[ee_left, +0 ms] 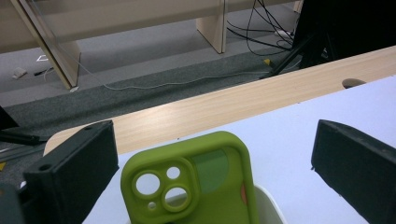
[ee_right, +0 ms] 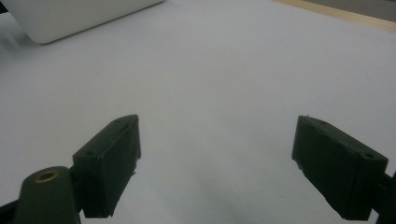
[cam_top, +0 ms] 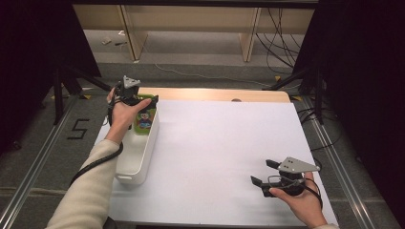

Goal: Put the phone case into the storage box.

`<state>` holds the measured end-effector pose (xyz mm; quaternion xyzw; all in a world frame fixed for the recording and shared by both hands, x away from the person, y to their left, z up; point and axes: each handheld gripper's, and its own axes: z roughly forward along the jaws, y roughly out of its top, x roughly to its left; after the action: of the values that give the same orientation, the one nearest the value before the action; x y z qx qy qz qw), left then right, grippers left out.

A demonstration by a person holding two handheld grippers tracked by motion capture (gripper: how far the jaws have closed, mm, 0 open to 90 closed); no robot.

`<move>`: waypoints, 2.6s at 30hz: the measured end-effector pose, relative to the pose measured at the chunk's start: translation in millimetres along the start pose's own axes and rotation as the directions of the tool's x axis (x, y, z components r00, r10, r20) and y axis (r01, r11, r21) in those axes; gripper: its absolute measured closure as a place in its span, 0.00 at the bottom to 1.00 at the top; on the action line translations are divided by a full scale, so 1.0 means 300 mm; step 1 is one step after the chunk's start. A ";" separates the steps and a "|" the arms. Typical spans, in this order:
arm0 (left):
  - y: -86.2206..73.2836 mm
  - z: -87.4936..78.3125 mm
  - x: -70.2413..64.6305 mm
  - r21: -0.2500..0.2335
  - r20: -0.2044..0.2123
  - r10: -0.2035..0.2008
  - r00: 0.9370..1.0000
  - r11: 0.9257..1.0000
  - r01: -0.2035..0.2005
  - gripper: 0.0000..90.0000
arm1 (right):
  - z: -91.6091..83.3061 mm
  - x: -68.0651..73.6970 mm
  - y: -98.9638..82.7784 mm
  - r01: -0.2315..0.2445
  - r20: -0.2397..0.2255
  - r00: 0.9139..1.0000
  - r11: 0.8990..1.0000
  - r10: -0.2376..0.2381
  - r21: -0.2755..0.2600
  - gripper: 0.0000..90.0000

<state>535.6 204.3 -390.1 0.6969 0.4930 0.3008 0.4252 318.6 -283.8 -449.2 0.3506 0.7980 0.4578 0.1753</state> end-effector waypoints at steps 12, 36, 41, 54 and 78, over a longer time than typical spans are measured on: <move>-0.021 -0.051 -0.018 -0.004 0.042 -0.008 0.999 1.000 0.009 0.04 | 0.001 0.000 0.000 -0.001 0.002 1.000 1.000 0.001 0.000 0.18; -0.051 -0.162 -0.055 -0.074 0.113 -0.025 0.993 0.997 0.033 0.18 | -0.003 0.003 0.002 0.002 0.004 1.000 1.000 -0.002 -0.003 0.18; -0.056 -0.184 -0.068 -0.080 0.135 -0.014 0.991 0.997 0.025 0.18 | -0.003 0.002 0.002 0.002 0.004 1.000 1.000 -0.002 -0.003 0.18; -0.080 -0.238 -0.095 -0.107 0.170 0.020 0.985 0.994 -0.001 0.18 | -0.003 0.003 0.002 0.001 0.004 1.000 1.000 -0.001 -0.003 0.18; -0.131 -0.314 -0.148 -0.124 0.225 0.064 0.972 0.992 -0.037 0.18 | -0.003 0.004 0.003 0.001 0.005 1.000 1.000 -0.001 -0.002 0.18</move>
<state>424.9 196.2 -382.1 0.7127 0.4041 0.2584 0.5118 317.7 -283.2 -447.8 0.3512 0.7972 0.4576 0.1780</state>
